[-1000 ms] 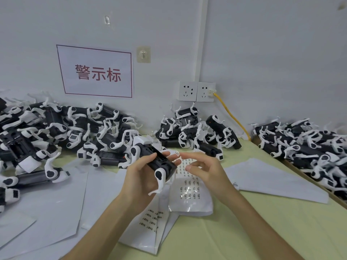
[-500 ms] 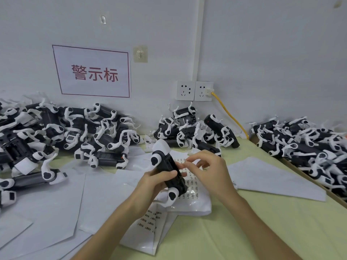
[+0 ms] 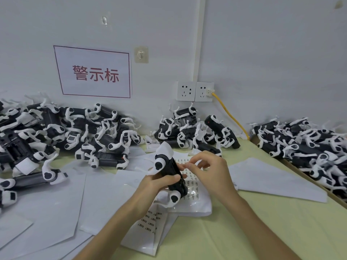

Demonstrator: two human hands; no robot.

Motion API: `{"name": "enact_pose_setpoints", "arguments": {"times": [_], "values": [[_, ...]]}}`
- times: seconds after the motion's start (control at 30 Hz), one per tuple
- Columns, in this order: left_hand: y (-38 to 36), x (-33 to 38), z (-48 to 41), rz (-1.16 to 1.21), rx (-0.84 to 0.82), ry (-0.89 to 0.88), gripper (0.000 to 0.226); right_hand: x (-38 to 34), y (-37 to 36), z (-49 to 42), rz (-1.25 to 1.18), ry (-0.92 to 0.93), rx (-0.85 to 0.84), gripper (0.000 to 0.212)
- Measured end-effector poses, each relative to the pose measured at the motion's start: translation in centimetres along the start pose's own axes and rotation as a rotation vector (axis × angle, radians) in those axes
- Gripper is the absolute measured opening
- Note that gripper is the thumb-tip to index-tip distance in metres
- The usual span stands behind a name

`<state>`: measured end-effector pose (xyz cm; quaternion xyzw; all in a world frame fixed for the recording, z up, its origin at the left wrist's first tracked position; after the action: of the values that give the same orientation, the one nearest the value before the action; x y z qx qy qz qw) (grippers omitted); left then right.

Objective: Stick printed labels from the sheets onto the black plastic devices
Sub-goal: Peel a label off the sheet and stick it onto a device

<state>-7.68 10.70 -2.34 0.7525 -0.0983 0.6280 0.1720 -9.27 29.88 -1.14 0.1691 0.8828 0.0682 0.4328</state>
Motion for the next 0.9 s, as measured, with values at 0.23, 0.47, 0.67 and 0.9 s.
{"name": "enact_pose_setpoints", "arguments": {"times": [0.23,0.47,0.67,0.9], "values": [[-0.1,-0.1,-0.2,0.04,0.043,0.033,0.048,0.3,-0.5,0.2,0.082,0.055,-0.063,0.018],[0.3,0.2,-0.4,0.181,0.184,0.086,0.063,-1.0,-0.4,0.3,-0.284,-0.087,-0.109,0.02],[0.4,0.6,-0.5,0.272,0.203,0.041,0.063,-1.1,-1.7,1.2,-0.326,-0.188,-0.346,0.07],[0.4,0.7,-0.3,0.297,0.141,0.044,0.051,-1.0,-2.0,1.2,-0.351,-0.201,-0.331,0.076]]}}
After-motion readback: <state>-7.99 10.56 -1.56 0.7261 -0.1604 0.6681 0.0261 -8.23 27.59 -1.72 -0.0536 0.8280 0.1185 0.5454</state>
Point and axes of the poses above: each hand's wrist, its own z-axis away from the middle knuckle, its own y-axis out of the back of the hand, x = y × z, the point moved 2 cm from there along -z, towards the middle knuckle, and after that the axes turned 12 degrees about -z, right-handed, at the moved point
